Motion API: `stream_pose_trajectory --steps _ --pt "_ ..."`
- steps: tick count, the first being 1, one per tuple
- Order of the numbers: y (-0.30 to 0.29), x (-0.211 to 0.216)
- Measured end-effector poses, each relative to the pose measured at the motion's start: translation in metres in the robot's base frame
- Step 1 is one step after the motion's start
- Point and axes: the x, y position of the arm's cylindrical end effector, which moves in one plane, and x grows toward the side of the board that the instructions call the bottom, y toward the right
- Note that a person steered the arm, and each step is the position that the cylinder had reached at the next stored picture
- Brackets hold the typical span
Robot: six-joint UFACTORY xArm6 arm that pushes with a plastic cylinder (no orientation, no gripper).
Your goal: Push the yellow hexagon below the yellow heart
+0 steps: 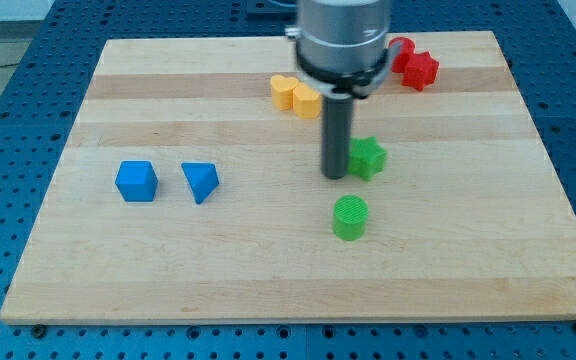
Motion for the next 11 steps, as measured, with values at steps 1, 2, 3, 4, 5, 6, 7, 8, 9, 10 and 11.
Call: stream_pose_trajectory --steps 1,2,3,4,5,6,7,8,9,10,11 --pt "0.013 -0.036" --pt "0.013 -0.095" --pt "0.007 -0.132" --pt "-0.011 -0.136" --pt "-0.02 -0.133" --pt "-0.032 -0.122" --pt "-0.052 -0.11" --pt "-0.079 -0.109" --pt "-0.103 -0.106" --pt "-0.107 -0.094" --pt "-0.108 -0.077"
